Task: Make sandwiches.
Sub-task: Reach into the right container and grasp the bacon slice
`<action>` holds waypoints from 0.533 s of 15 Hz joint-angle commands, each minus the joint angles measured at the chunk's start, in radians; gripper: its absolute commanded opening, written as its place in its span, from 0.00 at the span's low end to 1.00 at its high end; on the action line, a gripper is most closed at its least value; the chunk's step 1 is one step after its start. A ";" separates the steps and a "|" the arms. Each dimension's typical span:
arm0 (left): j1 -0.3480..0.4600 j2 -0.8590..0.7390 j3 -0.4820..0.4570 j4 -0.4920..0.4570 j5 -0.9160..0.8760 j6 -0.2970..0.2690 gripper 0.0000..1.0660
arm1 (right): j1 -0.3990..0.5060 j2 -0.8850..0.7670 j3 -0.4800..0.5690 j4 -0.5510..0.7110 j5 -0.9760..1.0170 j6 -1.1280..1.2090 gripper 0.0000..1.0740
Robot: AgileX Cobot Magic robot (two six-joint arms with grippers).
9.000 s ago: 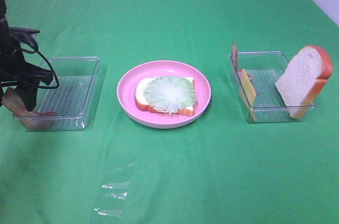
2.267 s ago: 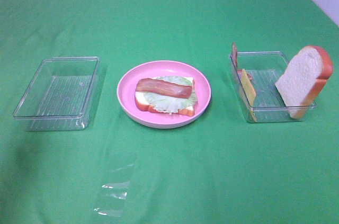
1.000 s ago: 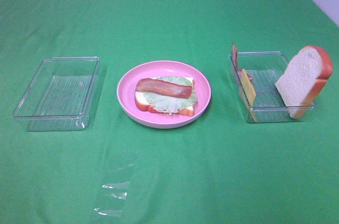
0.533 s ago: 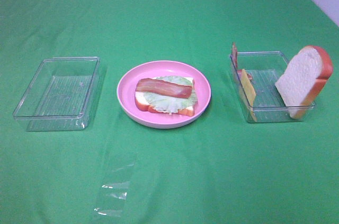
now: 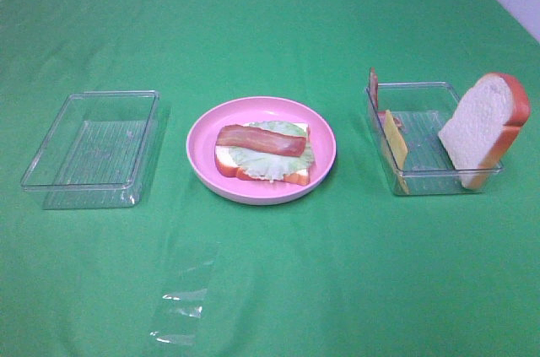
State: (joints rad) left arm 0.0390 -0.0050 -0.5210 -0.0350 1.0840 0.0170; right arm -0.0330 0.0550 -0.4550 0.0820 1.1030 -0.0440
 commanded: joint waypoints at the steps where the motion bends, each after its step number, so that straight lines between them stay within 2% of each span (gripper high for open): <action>1: 0.004 -0.021 0.003 -0.003 -0.008 -0.005 0.93 | 0.000 0.184 -0.027 0.007 -0.017 -0.004 0.92; 3: 0.004 -0.021 0.003 -0.003 -0.008 -0.005 0.93 | 0.000 0.429 -0.127 0.051 -0.019 -0.005 0.92; 6: 0.004 -0.021 0.003 -0.003 -0.008 -0.005 0.93 | 0.000 0.833 -0.399 0.097 0.036 -0.022 0.92; 7: 0.004 -0.021 0.003 -0.003 -0.008 -0.005 0.93 | 0.000 0.946 -0.485 0.099 0.054 -0.022 0.92; 8: 0.004 -0.021 0.003 -0.003 -0.008 -0.005 0.93 | 0.000 1.001 -0.522 0.099 0.058 -0.022 0.92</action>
State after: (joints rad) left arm 0.0400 -0.0050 -0.5210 -0.0350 1.0830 0.0170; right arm -0.0330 1.1110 -1.0270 0.1780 1.1510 -0.0530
